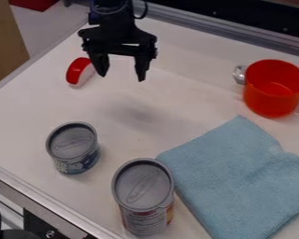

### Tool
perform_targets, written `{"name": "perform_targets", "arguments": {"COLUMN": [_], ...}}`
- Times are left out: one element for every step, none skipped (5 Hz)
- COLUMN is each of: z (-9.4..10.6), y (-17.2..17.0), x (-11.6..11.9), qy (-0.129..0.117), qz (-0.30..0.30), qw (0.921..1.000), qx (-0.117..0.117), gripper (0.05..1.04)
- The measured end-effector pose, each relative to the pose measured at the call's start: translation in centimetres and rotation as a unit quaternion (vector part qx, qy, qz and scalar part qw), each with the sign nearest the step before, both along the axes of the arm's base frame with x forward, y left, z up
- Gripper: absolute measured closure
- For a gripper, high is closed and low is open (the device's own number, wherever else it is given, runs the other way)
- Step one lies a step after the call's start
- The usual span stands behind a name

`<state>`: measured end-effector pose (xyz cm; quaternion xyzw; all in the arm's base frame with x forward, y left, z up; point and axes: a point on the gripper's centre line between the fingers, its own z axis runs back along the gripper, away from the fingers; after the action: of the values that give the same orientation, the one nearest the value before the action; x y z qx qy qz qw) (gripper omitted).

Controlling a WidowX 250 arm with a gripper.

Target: Move the can to the top side of the table

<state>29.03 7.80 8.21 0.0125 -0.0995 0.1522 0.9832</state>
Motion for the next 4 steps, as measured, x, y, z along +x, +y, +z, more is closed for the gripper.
{"name": "perform_targets", "arguments": {"z": [-0.7,-1.1,-1.1,-1.3], "y": [1.1,1.6,1.6,1.8], "x": [-3.6,-6.9,-9.3,-11.8], "qy": [0.042,0.062,0.084,0.1], "qz": [-0.039,-0.088,-0.116,-0.132], "qw": [0.9983,0.9941,0.9896,0.9861], "qx": [0.004,0.008,0.014,0.014], "gripper": [0.086,0.086,0.086,0.086]}}
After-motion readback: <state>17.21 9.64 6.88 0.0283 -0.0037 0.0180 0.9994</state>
